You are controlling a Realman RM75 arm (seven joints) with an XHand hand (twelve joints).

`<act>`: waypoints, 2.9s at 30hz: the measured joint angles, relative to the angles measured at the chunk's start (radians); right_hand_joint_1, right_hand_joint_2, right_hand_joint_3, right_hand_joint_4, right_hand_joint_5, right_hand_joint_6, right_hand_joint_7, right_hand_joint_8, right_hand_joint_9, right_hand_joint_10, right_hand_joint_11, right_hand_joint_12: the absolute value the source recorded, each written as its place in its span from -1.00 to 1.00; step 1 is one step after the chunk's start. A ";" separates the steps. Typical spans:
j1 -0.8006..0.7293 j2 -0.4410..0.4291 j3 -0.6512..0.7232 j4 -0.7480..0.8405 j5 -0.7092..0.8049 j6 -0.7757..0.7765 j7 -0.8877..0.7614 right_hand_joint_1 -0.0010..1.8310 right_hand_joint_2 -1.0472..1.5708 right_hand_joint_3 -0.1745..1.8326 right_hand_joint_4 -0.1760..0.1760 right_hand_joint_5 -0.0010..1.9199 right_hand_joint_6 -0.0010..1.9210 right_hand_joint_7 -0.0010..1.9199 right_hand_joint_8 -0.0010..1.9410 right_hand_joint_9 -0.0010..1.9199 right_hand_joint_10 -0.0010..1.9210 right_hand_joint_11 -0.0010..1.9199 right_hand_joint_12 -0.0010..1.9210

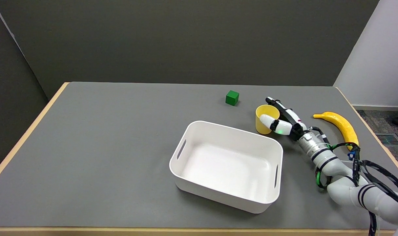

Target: Pick up the yellow cup.

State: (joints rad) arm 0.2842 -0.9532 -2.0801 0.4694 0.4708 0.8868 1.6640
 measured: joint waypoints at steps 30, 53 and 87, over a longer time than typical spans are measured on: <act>-0.031 0.011 0.041 0.013 -0.007 0.137 0.052 -0.18 0.23 -0.04 -0.68 -1.00 -1.00 -1.00 -1.00 -1.00 -1.00 -1.00 -0.66; -0.023 0.005 0.026 0.016 -0.086 0.104 0.074 -0.10 0.21 -0.08 -0.42 -1.00 -1.00 -1.00 -1.00 -1.00 -1.00 -1.00 -0.79; -0.008 -0.017 0.055 0.019 -0.094 0.049 0.039 0.35 0.75 -0.73 -0.70 -0.47 0.69 -0.19 0.43 -0.25 0.41 -0.35 0.95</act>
State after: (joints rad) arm 0.2759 -0.9703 -2.0247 0.4880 0.3772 0.9355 1.7032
